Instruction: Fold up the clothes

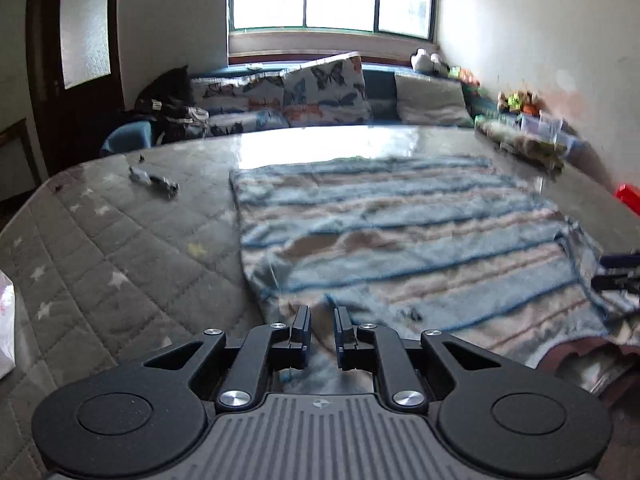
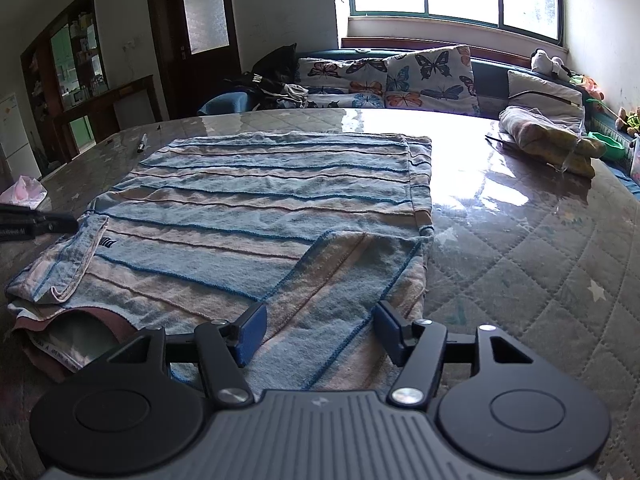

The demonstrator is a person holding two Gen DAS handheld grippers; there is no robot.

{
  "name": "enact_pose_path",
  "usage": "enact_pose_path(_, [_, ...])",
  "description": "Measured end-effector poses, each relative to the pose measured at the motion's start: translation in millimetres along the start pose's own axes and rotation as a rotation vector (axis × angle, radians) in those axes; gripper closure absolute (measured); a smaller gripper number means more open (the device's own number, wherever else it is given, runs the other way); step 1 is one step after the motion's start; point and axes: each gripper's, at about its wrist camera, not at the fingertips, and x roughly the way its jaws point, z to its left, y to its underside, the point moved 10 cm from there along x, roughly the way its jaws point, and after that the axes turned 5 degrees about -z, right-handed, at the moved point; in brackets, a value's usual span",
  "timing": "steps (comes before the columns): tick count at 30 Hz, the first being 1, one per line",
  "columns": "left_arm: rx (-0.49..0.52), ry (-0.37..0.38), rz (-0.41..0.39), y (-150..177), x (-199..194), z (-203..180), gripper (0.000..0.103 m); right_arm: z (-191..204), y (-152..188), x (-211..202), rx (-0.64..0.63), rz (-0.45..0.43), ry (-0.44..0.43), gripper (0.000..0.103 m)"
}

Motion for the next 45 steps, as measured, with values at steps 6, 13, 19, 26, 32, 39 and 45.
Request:
enact_pose_path(6, [0.082, 0.038, -0.053, 9.4, -27.6, -22.2, 0.078, 1.8, 1.3, -3.7, -0.006, 0.004, -0.002, 0.042])
enact_pose_path(13, [0.243, 0.079, -0.053, 36.6, -44.5, -55.5, 0.077, 6.1, 3.2, -7.2, -0.013, 0.007, -0.007, 0.041])
enact_pose_path(19, [0.255, 0.072, -0.089, 31.7, -58.2, -61.2, 0.077, 6.1, 5.7, -12.3, -0.012, 0.004, -0.009, 0.041])
enact_pose_path(26, [0.229, 0.105, -0.073, 32.6, -47.7, -77.0, 0.077, 5.4, 6.9, -13.6, 0.0, 0.0, -0.007, 0.041])
enact_pose_path(32, [0.246, 0.122, -0.087, 34.8, -51.5, -84.8, 0.077, 6.0, 7.5, -15.6, -0.004, 0.002, -0.01, 0.041])
enact_pose_path(39, [0.302, 0.132, -0.076, 41.9, -48.1, -91.8, 0.077, 8.1, 9.4, -14.9, -0.013, 0.007, -0.009, 0.039])
enact_pose_path(45, [0.325, 0.143, -0.065, 42.1, -46.9, -91.4, 0.075, 8.9, 8.9, -15.7, -0.018, 0.013, -0.01, 0.038])
